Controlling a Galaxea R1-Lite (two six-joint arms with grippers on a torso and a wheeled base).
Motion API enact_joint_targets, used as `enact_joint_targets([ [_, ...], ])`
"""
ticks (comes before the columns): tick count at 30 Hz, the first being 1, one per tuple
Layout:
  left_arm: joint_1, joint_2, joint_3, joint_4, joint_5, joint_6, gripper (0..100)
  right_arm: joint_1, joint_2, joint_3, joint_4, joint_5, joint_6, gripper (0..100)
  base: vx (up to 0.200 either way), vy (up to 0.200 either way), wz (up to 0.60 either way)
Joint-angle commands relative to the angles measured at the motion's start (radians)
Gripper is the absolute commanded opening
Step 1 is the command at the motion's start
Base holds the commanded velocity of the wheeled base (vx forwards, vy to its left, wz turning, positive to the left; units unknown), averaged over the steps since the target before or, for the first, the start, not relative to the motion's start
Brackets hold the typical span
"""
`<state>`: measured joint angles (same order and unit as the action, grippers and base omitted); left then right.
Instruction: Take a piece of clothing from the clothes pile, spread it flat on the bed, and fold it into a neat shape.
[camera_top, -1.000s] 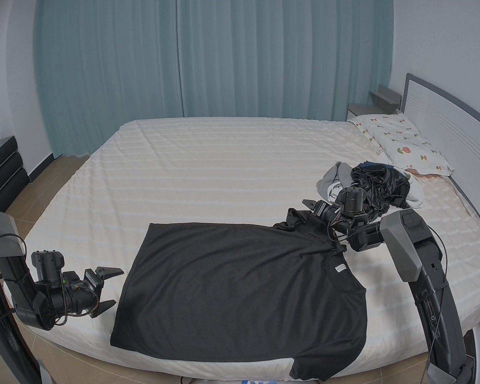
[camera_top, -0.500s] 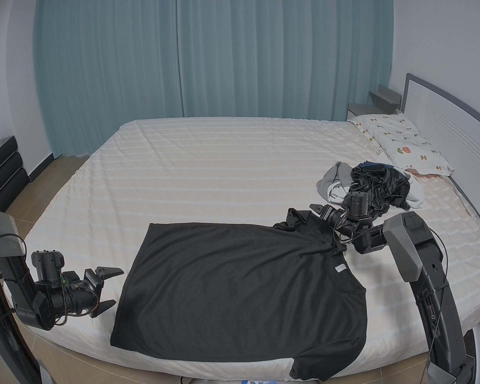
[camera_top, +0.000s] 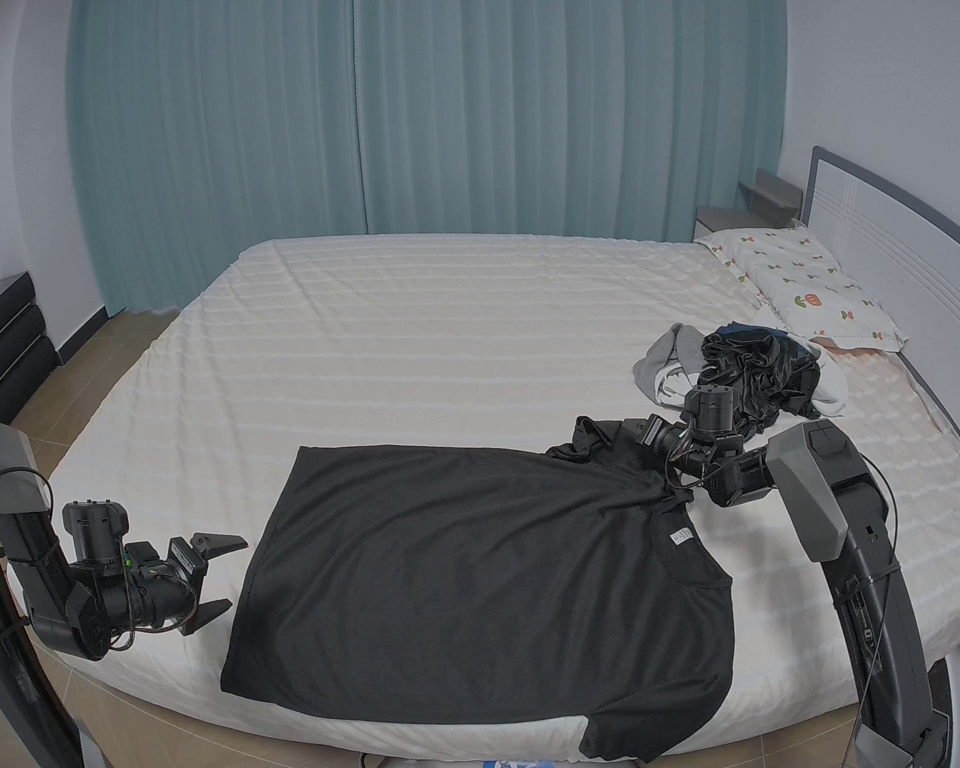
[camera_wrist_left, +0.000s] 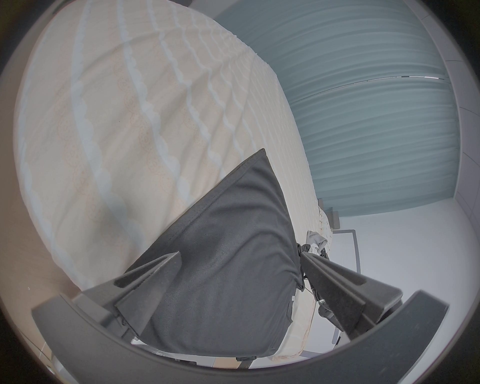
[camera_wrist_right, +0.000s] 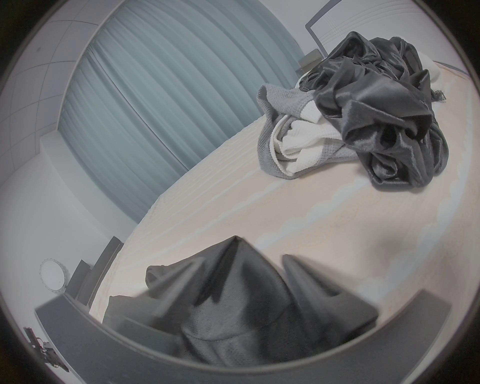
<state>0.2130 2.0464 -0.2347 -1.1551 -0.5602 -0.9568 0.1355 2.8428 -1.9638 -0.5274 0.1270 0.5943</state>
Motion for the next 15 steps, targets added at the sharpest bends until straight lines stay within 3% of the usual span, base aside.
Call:
enact_joint_targets([
  [1, 0.0, 0.001, 0.0, 0.0, 0.0, 0.0, 100, 0.001, -0.013, 0.011, 0.024, -0.001, -0.001, 0, 0.0, 0.0, 0.0],
  [15, 0.0, 0.001, 0.0, 0.0, 0.0, 0.0, 100, -0.008, -0.094, 0.037, 0.024, -0.001, 0.016, 0, 0.0, 0.0, 0.0],
])
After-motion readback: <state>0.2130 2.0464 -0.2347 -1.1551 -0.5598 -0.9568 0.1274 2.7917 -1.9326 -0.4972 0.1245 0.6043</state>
